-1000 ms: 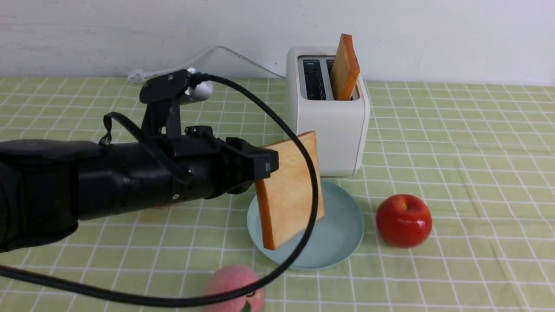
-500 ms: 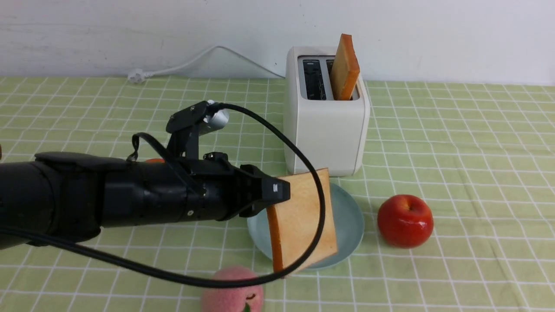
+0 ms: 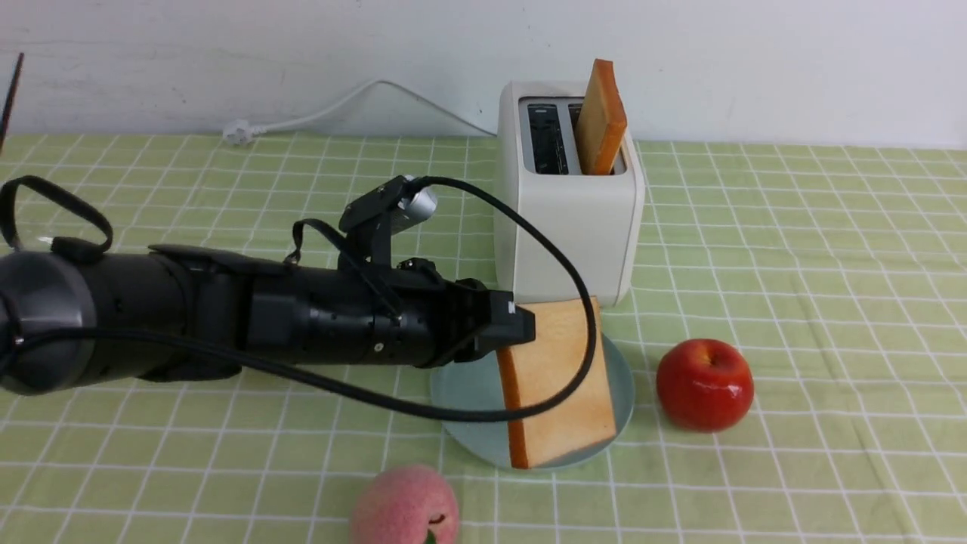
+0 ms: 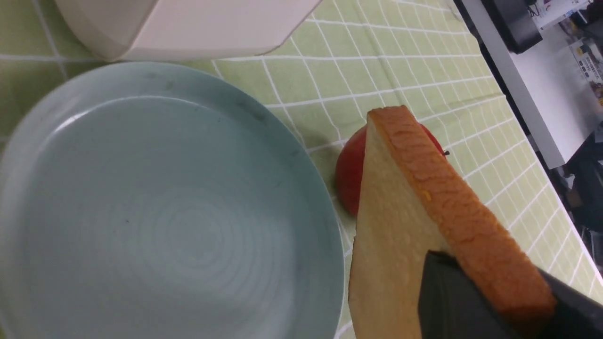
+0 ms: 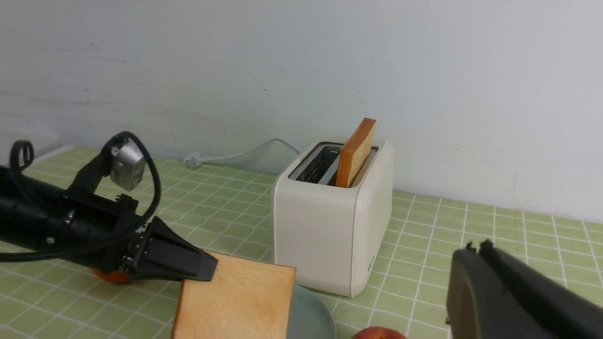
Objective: Take toasted bread from bread machine on green coffee tablecloth place on plate.
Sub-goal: 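Place the slice of bread on the plate with the left gripper, then grasp the toast slice in the toaster and pull it up out of the slot with the right gripper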
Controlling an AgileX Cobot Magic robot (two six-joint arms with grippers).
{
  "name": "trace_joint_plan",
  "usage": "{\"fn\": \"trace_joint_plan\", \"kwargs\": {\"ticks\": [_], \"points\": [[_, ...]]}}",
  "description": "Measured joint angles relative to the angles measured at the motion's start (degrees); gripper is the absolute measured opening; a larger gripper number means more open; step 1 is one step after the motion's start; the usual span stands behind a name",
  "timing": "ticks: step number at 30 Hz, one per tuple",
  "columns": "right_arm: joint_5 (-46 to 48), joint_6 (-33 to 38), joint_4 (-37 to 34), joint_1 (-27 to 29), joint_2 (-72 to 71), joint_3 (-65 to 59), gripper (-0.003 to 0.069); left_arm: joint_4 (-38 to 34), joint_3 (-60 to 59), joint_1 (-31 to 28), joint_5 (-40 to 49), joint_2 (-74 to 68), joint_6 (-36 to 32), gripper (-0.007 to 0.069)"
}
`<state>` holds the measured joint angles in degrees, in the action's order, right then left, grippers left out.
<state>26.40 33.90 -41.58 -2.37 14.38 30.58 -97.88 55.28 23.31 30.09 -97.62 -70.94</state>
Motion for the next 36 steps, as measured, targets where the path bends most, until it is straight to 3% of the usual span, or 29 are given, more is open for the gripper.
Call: {"fn": "trace_joint_plan", "kwargs": {"ticks": [9, 13, 20, 24, 30, 33, 36], "points": [[0.05, 0.08, -0.89, 0.0, 0.0, 0.0, -0.0017, -0.14, 2.42, -0.07, -3.27, -5.38, 0.36, 0.0091], [0.1, 0.08, -1.08, 0.0, 0.0, 0.0, -0.0016, -0.14, 2.48, -0.18, -4.06, -5.49, 0.36, 0.0145], [0.28, 0.08, -1.14, 0.0, 0.0, 0.0, -0.0013, -0.14, 2.48, -0.18, -5.36, -5.1, 0.36, 0.0515], [0.28, 0.08, -1.28, 0.0, 0.0, 0.0, -0.001, -0.14, 2.48, -0.18, -9.08, -2.44, 0.36, 0.062], [0.28, 0.17, -1.28, 0.0, 0.0, 0.0, -0.001, -0.19, 2.48, -0.18, -19.59, 4.11, 0.36, 0.0636], [0.34, 0.25, -1.28, 0.0, 0.0, 0.0, -0.001, 0.16, 2.29, -0.2, -22.57, 10.22, 0.36, 0.057], [0.46, 0.25, -1.28, 0.0, 0.0, 0.0, -0.0007, 3.09, 1.28, -0.2, -22.7, 17.93, 0.29, 0.0431]]}}
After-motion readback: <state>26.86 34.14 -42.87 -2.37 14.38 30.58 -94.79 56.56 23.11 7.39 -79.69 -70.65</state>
